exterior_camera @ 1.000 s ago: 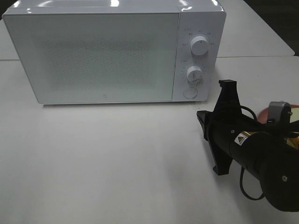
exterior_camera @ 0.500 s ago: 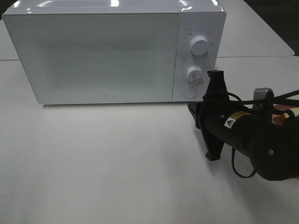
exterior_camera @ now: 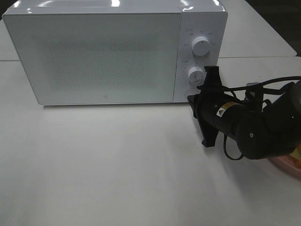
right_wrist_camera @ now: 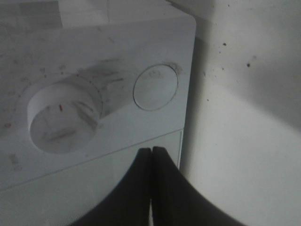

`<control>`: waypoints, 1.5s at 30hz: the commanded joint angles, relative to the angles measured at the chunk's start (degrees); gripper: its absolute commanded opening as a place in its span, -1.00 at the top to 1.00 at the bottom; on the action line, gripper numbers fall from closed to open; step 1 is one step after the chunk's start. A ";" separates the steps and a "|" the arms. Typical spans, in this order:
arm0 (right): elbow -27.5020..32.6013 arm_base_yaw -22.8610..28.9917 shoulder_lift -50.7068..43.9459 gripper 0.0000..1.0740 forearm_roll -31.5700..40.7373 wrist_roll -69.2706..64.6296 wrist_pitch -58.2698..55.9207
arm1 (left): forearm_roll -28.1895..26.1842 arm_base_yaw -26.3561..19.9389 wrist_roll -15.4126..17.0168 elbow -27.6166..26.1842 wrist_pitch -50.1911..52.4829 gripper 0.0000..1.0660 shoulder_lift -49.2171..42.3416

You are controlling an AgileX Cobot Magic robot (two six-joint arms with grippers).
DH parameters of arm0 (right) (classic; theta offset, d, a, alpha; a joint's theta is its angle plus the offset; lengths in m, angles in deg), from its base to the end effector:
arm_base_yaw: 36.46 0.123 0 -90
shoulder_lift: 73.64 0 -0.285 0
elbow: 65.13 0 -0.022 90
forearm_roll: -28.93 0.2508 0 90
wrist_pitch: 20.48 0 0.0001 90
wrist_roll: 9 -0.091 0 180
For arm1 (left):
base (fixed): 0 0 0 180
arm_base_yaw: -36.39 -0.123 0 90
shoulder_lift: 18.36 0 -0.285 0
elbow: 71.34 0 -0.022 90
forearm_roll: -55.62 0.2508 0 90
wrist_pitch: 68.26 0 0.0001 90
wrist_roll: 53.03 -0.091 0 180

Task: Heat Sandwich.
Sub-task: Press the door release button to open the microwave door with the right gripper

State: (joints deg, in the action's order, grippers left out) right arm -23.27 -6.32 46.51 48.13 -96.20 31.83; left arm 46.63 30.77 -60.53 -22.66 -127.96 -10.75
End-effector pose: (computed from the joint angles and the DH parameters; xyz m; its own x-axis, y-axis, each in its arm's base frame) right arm 0.2915 0.1419 0.1057 -0.2212 0.9736 0.0560 0.3541 0.0267 0.9348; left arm -0.0036 -0.0127 0.2791 -0.4295 0.0087 -0.9030 0.0460 0.9989 -0.0122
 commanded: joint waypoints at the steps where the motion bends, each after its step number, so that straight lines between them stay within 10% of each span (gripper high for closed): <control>1: -1.89 -1.09 1.26 0.99 -0.86 -0.06 0.80 | -0.11 -0.11 0.52 0.17 0.17 -0.90 -1.66; 45: -11.57 -2.18 10.31 0.98 5.33 4.30 7.22 | -0.11 -0.11 0.52 0.17 0.17 -0.90 -1.66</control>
State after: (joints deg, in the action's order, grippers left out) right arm -34.10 -8.04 57.56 53.17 -92.88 34.81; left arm 46.63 30.77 -60.53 -22.66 -127.96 -10.75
